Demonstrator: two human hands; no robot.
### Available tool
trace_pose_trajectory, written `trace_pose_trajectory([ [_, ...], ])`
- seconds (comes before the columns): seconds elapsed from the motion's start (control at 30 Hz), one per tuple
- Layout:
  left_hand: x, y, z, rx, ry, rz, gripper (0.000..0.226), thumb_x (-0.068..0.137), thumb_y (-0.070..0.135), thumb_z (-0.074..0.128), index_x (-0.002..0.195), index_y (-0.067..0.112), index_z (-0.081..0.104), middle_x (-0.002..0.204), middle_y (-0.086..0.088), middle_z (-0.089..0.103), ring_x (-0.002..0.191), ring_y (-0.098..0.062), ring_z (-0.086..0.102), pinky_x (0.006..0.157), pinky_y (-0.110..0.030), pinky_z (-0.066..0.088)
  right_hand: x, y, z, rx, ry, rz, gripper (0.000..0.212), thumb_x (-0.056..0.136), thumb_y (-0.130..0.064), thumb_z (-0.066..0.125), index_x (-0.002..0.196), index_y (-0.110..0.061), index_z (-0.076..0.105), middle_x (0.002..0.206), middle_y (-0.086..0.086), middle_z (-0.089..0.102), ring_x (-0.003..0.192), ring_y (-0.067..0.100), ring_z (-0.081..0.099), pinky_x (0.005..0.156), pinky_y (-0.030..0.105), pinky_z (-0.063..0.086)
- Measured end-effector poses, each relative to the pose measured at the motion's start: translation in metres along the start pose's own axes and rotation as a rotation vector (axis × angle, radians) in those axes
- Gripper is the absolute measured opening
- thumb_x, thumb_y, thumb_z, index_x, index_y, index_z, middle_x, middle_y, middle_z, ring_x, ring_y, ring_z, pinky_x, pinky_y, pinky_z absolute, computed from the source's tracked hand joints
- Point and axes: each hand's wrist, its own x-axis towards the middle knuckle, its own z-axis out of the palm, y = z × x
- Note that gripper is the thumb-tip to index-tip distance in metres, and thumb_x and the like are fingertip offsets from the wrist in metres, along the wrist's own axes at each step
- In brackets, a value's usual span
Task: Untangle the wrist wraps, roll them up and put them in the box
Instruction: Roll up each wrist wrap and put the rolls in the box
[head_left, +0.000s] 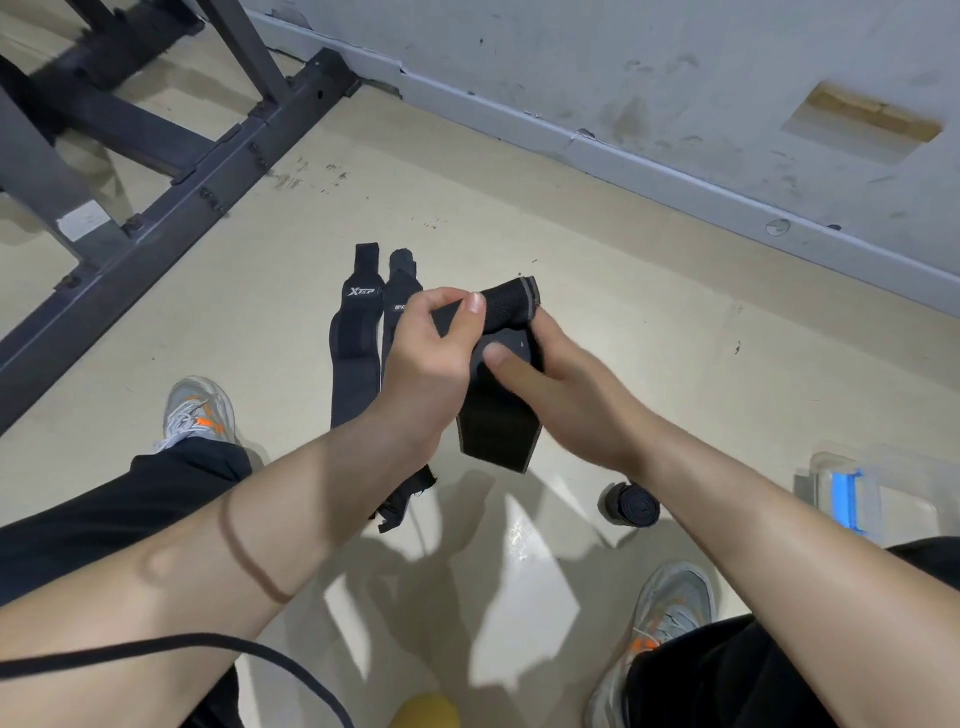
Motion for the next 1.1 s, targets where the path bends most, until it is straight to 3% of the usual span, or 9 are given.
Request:
trace_pose_trajectory([
  [0.1, 0.006, 0.007, -0.005, 0.041, -0.050, 0.115, 0.026, 0.085, 0.040, 0.065, 0.107, 0.027, 0.064, 0.111, -0.014, 0.072, 0.105, -0.027, 0.071, 0.096, -0.044, 0.057, 0.005, -0.005, -0.011, 0.175, 0.146, 0.030, 0.047, 0.089, -0.061, 0.051, 0.115, -0.023, 0.063, 0.108, 0.001, 0.073, 0.105, 0.023, 0.069, 0.097, 0.050, 0.053],
  [0.17, 0.008, 0.010, -0.007, 0.094, -0.092, 0.182, 0.017, 0.088, 0.030, 0.070, 0.104, 0.029, 0.064, 0.101, -0.005, 0.073, 0.094, -0.016, 0.071, 0.087, -0.030, 0.058, 0.006, -0.008, -0.017, 0.218, 0.168, 0.058, 0.061, 0.087, -0.070, 0.046, 0.114, -0.019, 0.064, 0.111, 0.005, 0.074, 0.106, 0.025, 0.070, 0.101, 0.053, 0.051],
  [0.3, 0.008, 0.012, -0.008, 0.178, -0.188, 0.326, 0.021, 0.085, 0.014, 0.071, 0.100, 0.026, 0.063, 0.088, 0.004, 0.066, 0.078, -0.008, 0.063, 0.073, -0.023, 0.051, 0.009, -0.009, -0.022, 0.217, 0.182, 0.067, 0.070, 0.090, -0.073, 0.038, 0.112, -0.015, 0.068, 0.108, 0.003, 0.076, 0.104, 0.020, 0.072, 0.101, 0.048, 0.051],
  [0.4, 0.005, 0.011, -0.006, 0.198, -0.234, 0.353, 0.028, 0.084, 0.004, 0.075, 0.097, 0.027, 0.063, 0.089, 0.008, 0.066, 0.078, -0.007, 0.063, 0.073, -0.021, 0.052, 0.012, -0.004, -0.020, 0.141, 0.243, 0.050, 0.053, 0.093, -0.063, 0.044, 0.101, -0.014, 0.063, 0.090, 0.000, 0.072, 0.086, 0.016, 0.068, 0.085, 0.043, 0.054],
  [0.57, 0.000, 0.004, -0.001, 0.046, -0.210, 0.148, 0.037, 0.077, 0.023, 0.076, 0.109, 0.021, 0.058, 0.105, -0.016, 0.071, 0.089, -0.018, 0.070, 0.083, -0.034, 0.057, 0.010, -0.001, -0.017, 0.029, 0.308, 0.030, 0.027, 0.108, -0.042, 0.042, 0.097, -0.022, 0.056, 0.094, -0.005, 0.065, 0.089, 0.015, 0.062, 0.078, 0.030, 0.046],
  [0.67, -0.002, -0.002, 0.004, 0.076, -0.232, -0.013, 0.050, 0.078, 0.045, 0.073, 0.119, 0.019, 0.060, 0.112, -0.008, 0.074, 0.105, -0.019, 0.071, 0.099, -0.045, 0.055, 0.007, -0.003, -0.016, -0.082, 0.336, -0.010, 0.024, 0.109, -0.037, 0.040, 0.102, -0.016, 0.050, 0.091, -0.007, 0.060, 0.082, 0.007, 0.056, 0.070, 0.013, 0.041],
  [0.8, -0.001, 0.002, 0.003, 0.010, -0.359, -0.038, 0.054, 0.094, 0.050, 0.061, 0.118, 0.001, 0.068, 0.118, -0.030, 0.068, 0.116, -0.047, 0.064, 0.108, -0.064, 0.045, 0.003, -0.003, -0.011, -0.145, 0.339, -0.051, 0.023, 0.109, -0.033, 0.038, 0.101, -0.013, 0.046, 0.087, -0.006, 0.056, 0.077, 0.005, 0.051, 0.065, 0.014, 0.038],
  [0.93, -0.001, 0.000, 0.001, 0.041, -0.188, 0.019, 0.041, 0.081, 0.045, 0.070, 0.109, 0.016, 0.065, 0.098, -0.011, 0.074, 0.094, -0.026, 0.072, 0.096, -0.048, 0.056, 0.002, -0.005, -0.009, -0.083, 0.275, -0.051, 0.022, 0.109, -0.035, 0.038, 0.102, -0.016, 0.046, 0.087, -0.007, 0.059, 0.076, 0.008, 0.053, 0.069, 0.028, 0.041],
  [1.1, -0.001, 0.002, -0.003, 0.022, -0.264, 0.093, 0.023, 0.083, 0.025, 0.069, 0.102, 0.017, 0.058, 0.074, 0.001, 0.066, 0.071, -0.016, 0.063, 0.068, -0.030, 0.052, 0.004, -0.003, -0.012, 0.018, 0.228, 0.022, 0.033, 0.098, -0.049, 0.040, 0.094, -0.019, 0.052, 0.087, -0.006, 0.062, 0.080, 0.014, 0.055, 0.077, 0.038, 0.044],
])
